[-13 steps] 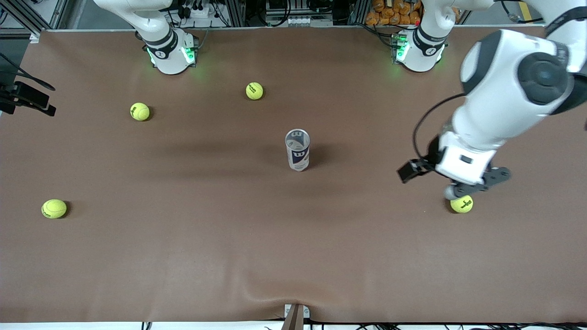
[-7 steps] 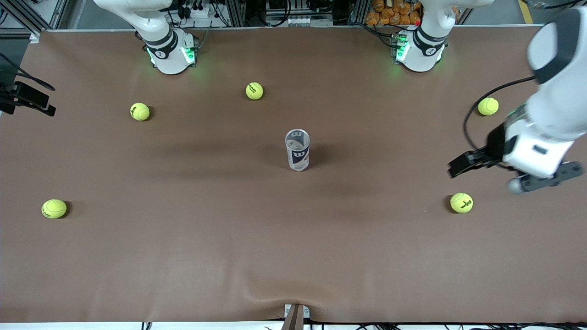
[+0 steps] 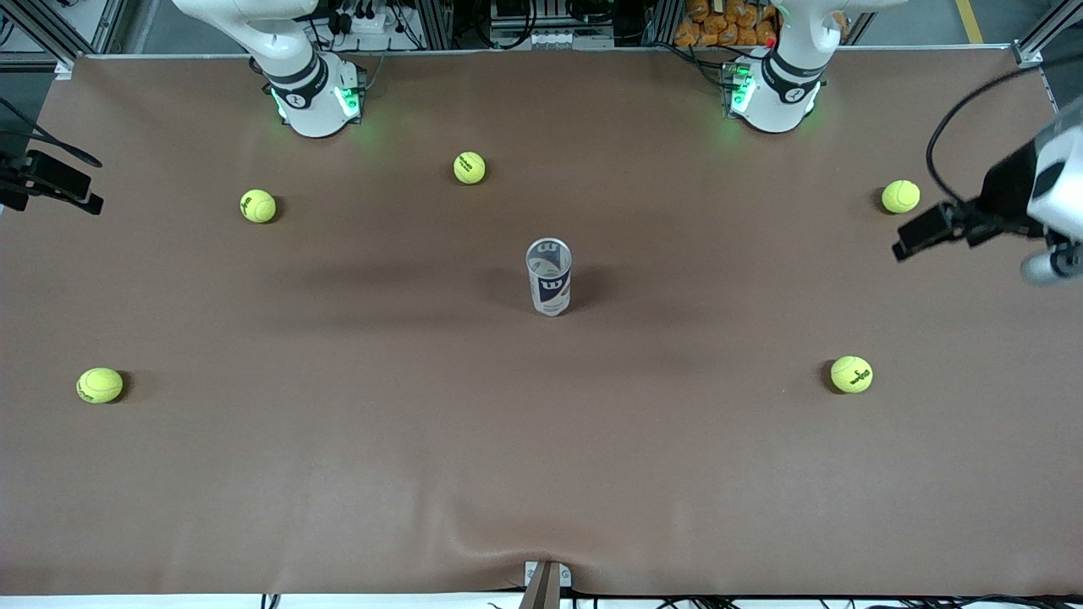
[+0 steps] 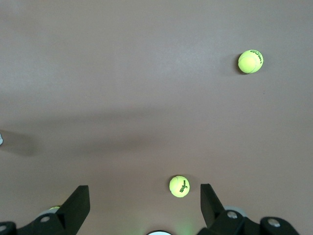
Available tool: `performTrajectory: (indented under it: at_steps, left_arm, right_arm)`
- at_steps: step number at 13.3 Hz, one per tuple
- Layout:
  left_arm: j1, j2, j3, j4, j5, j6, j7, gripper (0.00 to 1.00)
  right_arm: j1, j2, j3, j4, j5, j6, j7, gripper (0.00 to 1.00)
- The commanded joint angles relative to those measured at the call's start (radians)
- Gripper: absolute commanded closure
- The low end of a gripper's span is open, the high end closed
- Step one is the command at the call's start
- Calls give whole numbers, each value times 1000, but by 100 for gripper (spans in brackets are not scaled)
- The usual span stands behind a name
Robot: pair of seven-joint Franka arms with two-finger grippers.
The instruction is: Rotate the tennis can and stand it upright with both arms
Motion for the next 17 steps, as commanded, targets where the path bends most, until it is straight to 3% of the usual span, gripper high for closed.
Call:
performTrajectory:
  at_steps: [1, 5, 12, 15, 17]
  left_arm:
    - [15, -140, -16, -87, 9, -54, 30, 0]
    - [15, -263, -19, -232, 9, -51, 54, 0]
    - [21, -142, -1, -163, 68, 31, 114, 0]
    - [21, -135, 1, -154, 70, 31, 126, 0]
    - [24, -138, 1, -155, 61, 31, 249, 0]
  right_arm:
    - [-16, -6, 15, 5, -11, -1, 13, 0]
    - [-16, -6, 15, 5, -10, -1, 13, 0]
    - [-16, -6, 15, 5, -10, -1, 13, 0]
    - [-14, -6, 15, 5, -10, -2, 13, 0]
    - [-14, -6, 15, 5, -10, -1, 13, 0]
